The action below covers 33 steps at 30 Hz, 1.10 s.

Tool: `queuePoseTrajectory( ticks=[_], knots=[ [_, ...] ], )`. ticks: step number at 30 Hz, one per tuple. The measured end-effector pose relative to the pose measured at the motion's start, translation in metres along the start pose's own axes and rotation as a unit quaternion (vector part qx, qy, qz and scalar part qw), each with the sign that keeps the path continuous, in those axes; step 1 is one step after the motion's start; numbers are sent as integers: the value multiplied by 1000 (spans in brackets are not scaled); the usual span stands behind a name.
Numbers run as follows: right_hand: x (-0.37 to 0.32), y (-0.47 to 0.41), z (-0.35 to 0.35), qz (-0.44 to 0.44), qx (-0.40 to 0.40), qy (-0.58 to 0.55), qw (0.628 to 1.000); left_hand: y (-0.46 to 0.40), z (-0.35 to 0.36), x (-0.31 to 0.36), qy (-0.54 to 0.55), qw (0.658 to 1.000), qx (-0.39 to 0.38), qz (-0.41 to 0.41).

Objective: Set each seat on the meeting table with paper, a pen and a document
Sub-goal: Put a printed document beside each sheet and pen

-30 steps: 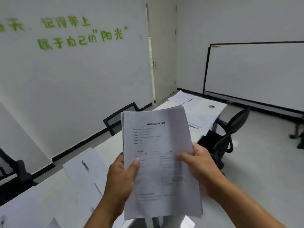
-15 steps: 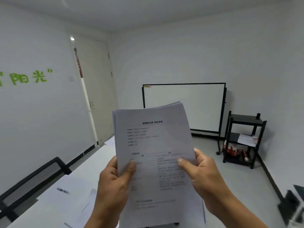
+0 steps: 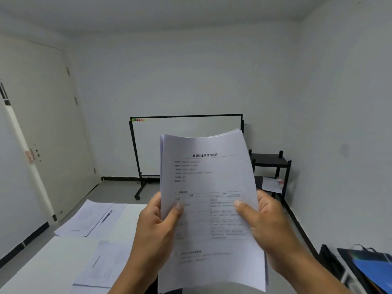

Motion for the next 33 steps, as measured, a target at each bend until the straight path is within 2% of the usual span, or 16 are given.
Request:
queuePoseTrajectory(
  ticks=[4,10,16,18,26,29,33],
  knots=[
    [-2,-60,-52,-12,32,-4,999,-70,64,-9,13,999,-49,-1],
    [7,-152,-145,-29,63,-25,997,-159,174,-32,32,997,-75,10],
    [16,-273,-235,-17,53,-42,998,-256,278,-59,19,999,-40,1],
    [14,-320,-258,-10,27,-45,999,-291,308,-60,19,999,-29,4],
    [14,-462,-303,-13,3,-75,997,-407,371,-68,15,1000,-4,21],
    [25,-506,-314,-1,0,-77,997,-438,384,-85,27,999,0,19],
    [39,-596,-320,3,8,-59,998,-528,395,-118,35,999,10,37]
  ],
)
Point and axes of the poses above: each hand's wrist, its own y-axis away from the middle knuckle, its own z-axis out of the palm, x = y × z, the point moved 8 cm from there along -y, towards the middle knuckle, and after that the axes turned 4 degrees about -x, right-handed, at the moved point
